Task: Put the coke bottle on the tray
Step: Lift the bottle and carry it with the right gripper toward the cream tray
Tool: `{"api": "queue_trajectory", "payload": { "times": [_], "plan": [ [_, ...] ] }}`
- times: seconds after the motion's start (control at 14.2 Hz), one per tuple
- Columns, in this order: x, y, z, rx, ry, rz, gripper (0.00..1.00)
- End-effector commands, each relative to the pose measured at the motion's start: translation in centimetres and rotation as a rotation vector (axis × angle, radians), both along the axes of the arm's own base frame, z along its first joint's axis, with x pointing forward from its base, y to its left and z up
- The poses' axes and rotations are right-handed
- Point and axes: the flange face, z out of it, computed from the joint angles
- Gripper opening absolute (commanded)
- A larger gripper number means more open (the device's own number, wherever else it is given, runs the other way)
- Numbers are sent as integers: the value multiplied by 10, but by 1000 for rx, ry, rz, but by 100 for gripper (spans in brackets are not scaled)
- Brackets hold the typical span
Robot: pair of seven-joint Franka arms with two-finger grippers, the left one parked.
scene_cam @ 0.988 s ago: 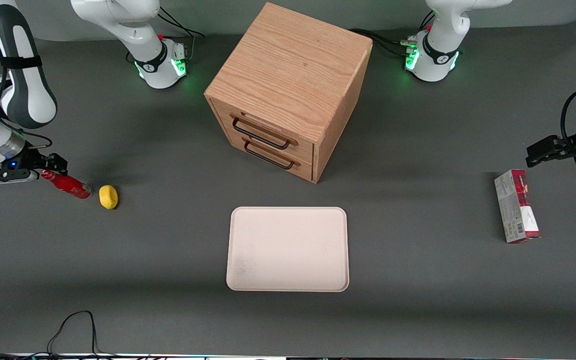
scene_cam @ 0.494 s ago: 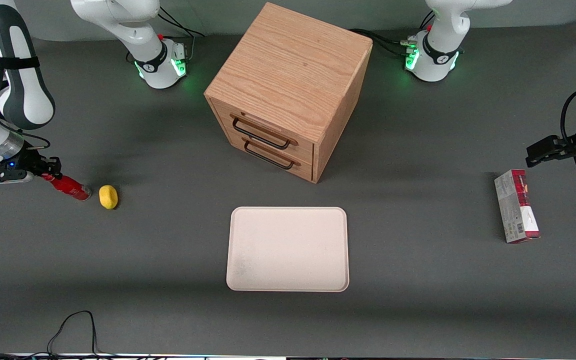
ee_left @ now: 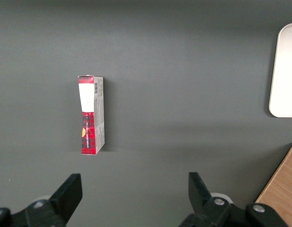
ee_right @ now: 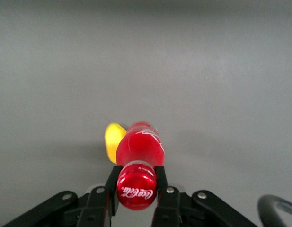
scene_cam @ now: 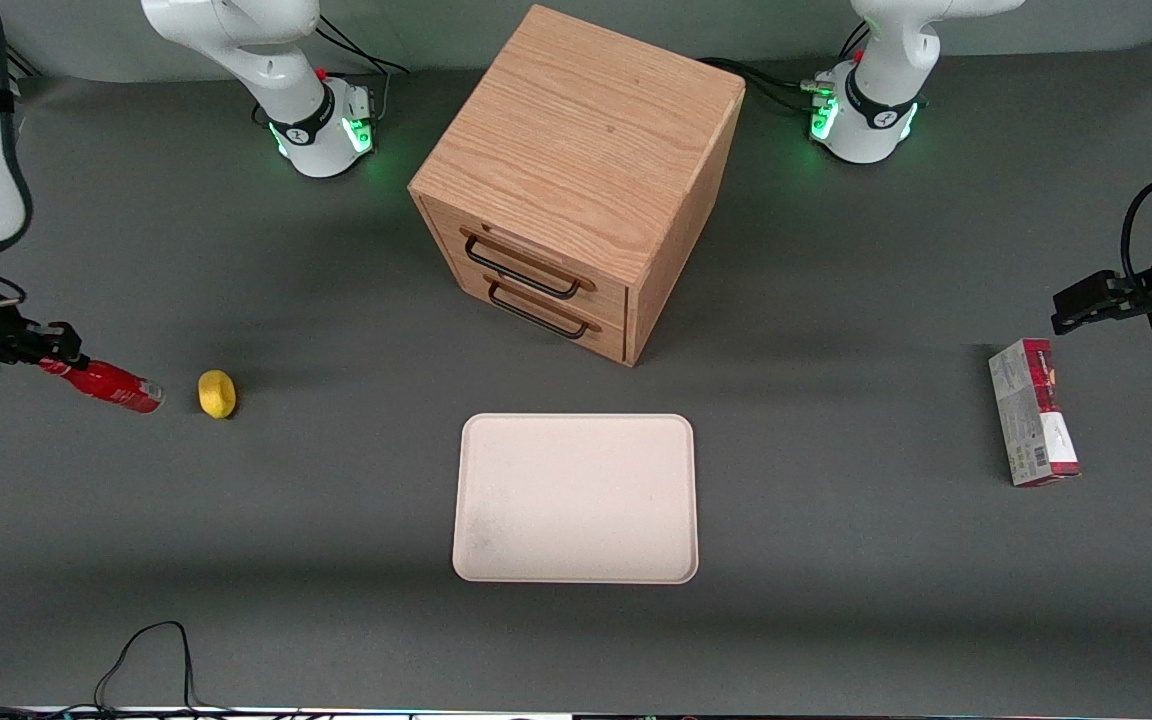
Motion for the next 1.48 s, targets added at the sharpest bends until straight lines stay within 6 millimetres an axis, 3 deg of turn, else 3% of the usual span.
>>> {"api": "queue_trajectory", "payload": {
  "times": [0.0,0.21,0.35,0.71,1.06,1.41],
  "plan": [
    [29,32,46,21,4,-39,0],
    [54,69,102,30,68,-38,0],
    [59,98,139,38,77,-69,0],
    [78,201,196,-49,151,-95,0],
    [77,315,210,-6,115,-122,0],
    [86,423,183,19,81,-172,0]
  ]
}}
